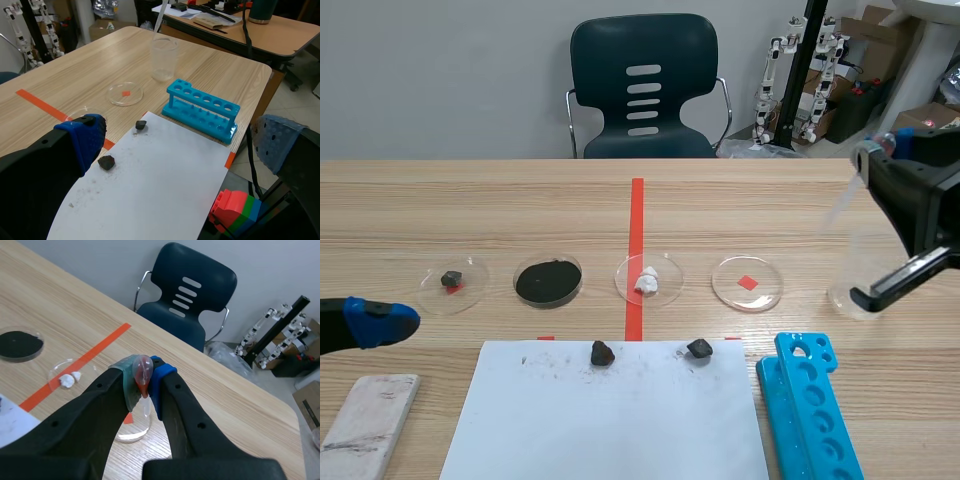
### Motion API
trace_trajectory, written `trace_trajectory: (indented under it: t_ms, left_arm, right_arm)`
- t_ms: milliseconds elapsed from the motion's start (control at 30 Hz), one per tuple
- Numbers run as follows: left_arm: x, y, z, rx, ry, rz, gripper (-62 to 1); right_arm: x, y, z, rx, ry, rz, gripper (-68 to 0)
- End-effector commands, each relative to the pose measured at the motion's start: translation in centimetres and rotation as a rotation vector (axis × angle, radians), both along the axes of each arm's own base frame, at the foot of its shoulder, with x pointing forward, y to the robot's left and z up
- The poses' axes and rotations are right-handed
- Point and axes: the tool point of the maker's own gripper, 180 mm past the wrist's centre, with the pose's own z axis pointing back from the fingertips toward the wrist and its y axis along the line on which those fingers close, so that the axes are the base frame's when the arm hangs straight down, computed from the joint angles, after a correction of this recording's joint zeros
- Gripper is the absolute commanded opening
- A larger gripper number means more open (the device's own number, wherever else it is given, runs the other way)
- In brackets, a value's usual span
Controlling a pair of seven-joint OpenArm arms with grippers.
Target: Draw acid from the petri dish
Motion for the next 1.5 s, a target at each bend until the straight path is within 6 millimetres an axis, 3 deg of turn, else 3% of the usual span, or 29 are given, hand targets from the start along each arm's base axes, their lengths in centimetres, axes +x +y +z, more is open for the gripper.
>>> trace_trajectory:
  t_ms: [0, 267, 800, 1100, 1467]
  left_arm:
    - [0.0, -0.2, 0.5, -0.032, -0.004, 0.001, 0.6]
    - [0.0, -0.2, 0.5, -0.032, -0.004, 0.001, 0.6]
    - [0.0, -0.2, 0.5, -0.032, -0.004, 0.001, 0.6]
    - [0.0, -0.2, 0.5, -0.032, -0.004, 0.001, 0.6]
    - [0.0, -0.2, 0.5, -0.032, -0.004, 0.001, 0.6]
  right_arm:
    - [0.6, -0.1, 0.4, 0.006, -0.02, 0.016, -66.6]
    - [3.4, -2.3, -1.4, 0.006, 0.003, -0.004, -66.6]
    - [6.1, -0.1, -5.5, 0.034, 0.088, 0.075, -66.6]
    - [7.2, -0.8, -8.3, 0.037, 0.133, 0.064, -66.6]
    - [7.9, -0.2, -9.4, 0.069, 0.157, 0.092, -66.6]
